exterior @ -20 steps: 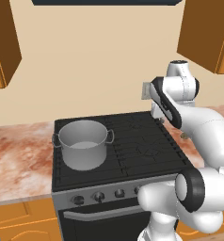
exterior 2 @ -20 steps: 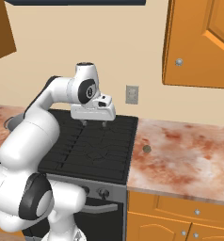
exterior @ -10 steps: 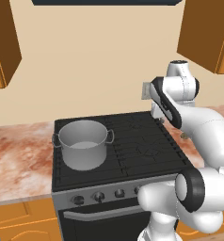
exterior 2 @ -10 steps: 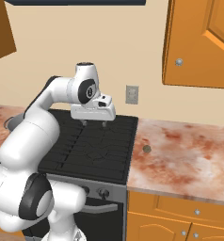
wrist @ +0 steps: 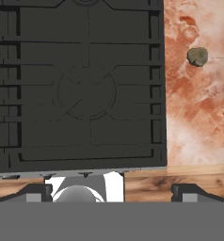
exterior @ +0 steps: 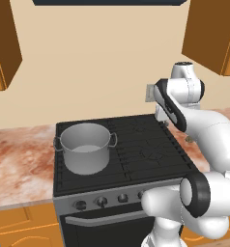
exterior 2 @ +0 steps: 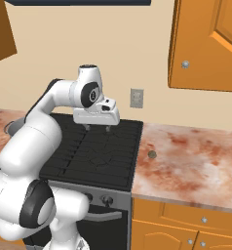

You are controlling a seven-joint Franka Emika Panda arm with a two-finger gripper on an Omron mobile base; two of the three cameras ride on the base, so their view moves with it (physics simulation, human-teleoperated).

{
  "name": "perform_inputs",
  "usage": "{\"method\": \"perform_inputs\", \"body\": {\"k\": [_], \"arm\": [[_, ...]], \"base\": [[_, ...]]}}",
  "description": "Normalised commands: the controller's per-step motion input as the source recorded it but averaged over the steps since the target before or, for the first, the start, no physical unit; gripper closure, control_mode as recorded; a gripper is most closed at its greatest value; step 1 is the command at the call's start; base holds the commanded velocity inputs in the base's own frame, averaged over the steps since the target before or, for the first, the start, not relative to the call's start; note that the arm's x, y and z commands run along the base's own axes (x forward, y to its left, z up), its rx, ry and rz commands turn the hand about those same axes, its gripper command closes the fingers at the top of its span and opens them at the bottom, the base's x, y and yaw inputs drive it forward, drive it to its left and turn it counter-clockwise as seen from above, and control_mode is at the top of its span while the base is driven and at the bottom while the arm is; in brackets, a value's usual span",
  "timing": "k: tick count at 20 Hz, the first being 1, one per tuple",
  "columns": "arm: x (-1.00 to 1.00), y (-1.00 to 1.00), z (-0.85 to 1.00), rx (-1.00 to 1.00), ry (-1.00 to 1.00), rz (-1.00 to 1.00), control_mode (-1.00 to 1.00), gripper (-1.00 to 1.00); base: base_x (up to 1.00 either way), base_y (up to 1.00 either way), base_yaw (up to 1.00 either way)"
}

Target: Turn on the burner for the pot on the stove. Wait thirty seconds for the pot to heat up. Then add the garlic to the pot.

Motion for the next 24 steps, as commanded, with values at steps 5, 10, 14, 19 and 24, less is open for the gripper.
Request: {"method": "perform_inputs", "body": {"k": [5,10,14,19,24], "arm": [[0.00,0.00,0.00,0.00,0.00,0.00,-1.00,-1.00],[0.00,0.00,0.00,0.00,0.00,0.00,-1.00,-1.00],[0.00,0.00,0.00,0.00,0.00,0.00,-1.00,-1.00],[0.00,0.00,0.00,0.00,0.00,0.00,-1.00,-1.00],[0.00,0.00,0.00,0.00,0.00,0.00,-1.00,-1.00]], "base": [[0.00,0.00,0.00],[0.00,0.00,0.00],[0.00,0.00,0.00],[0.00,0.00,0.00],[0.00,0.00,0.00]]}}
